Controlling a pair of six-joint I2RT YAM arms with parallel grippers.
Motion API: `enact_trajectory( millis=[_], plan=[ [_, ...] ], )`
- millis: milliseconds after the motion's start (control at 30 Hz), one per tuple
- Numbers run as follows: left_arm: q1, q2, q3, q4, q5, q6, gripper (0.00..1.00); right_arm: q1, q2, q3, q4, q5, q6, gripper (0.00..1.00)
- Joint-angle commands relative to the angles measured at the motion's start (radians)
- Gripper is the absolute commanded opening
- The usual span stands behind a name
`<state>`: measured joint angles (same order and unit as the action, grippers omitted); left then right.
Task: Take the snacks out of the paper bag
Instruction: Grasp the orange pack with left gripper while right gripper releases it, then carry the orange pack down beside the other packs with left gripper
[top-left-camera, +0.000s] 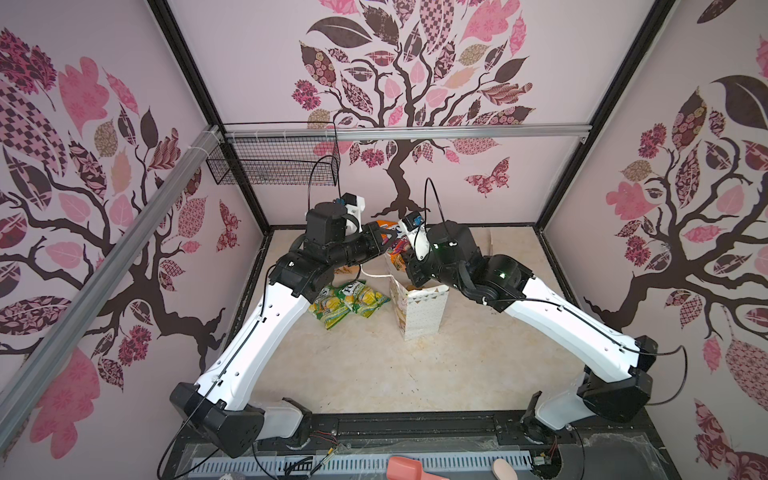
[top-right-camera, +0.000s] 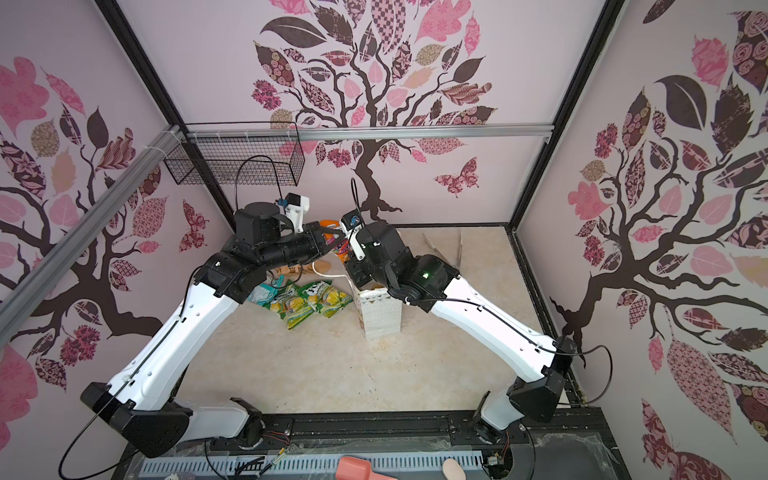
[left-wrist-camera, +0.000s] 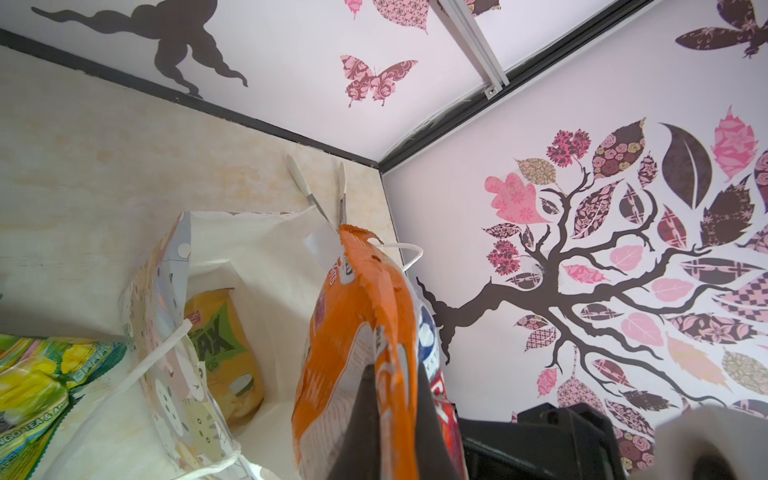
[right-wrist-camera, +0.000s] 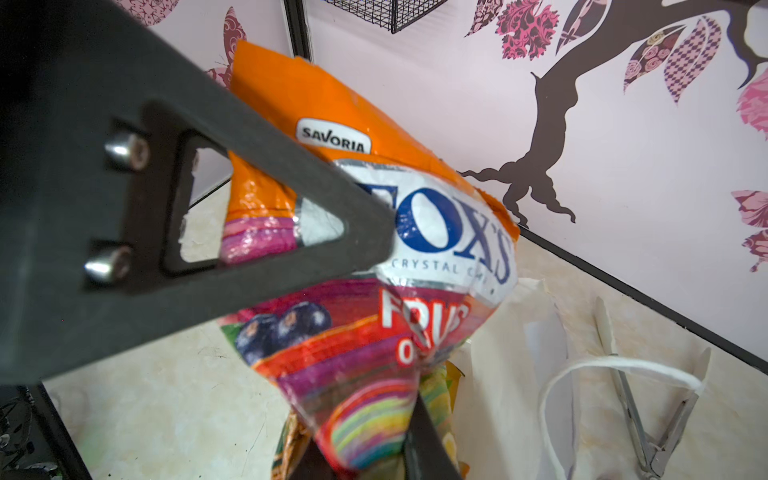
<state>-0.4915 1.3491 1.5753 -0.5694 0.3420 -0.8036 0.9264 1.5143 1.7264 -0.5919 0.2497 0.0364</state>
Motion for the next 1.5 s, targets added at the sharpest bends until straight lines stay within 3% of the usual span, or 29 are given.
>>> enact_trajectory(
  millis=[0, 433, 600, 767, 933, 1467],
  plan=[
    [-0.007, -0.028, 0.003, 0.05, 0.014, 0.047, 0.0, 0.025, -0.04, -0.013, 0.078, -0.022, -0.026, 0.23],
    [-0.006, -0.065, 0.097, 0.057, 0.005, 0.123, 0.0, 0.025, -0.184, -0.156, 0.275, 0.0, 0.008, 0.82],
    [-0.006, -0.073, 0.143, 0.044, -0.019, 0.153, 0.0, 0.025, -0.242, -0.214, 0.344, -0.015, 0.006, 0.99],
    [-0.005, -0.069, 0.216, -0.007, -0.058, 0.208, 0.0, 0.025, -0.29, -0.275, 0.408, -0.061, -0.007, 1.0],
    [-0.003, -0.104, 0.231, -0.037, -0.165, 0.283, 0.0, 0.025, -0.331, -0.324, 0.458, -0.063, -0.01, 0.99],
    [0.024, -0.317, 0.017, -0.084, -0.631, 0.417, 0.0, 0.025, -0.313, -0.359, 0.454, -0.026, -0.018, 0.99]
  ],
)
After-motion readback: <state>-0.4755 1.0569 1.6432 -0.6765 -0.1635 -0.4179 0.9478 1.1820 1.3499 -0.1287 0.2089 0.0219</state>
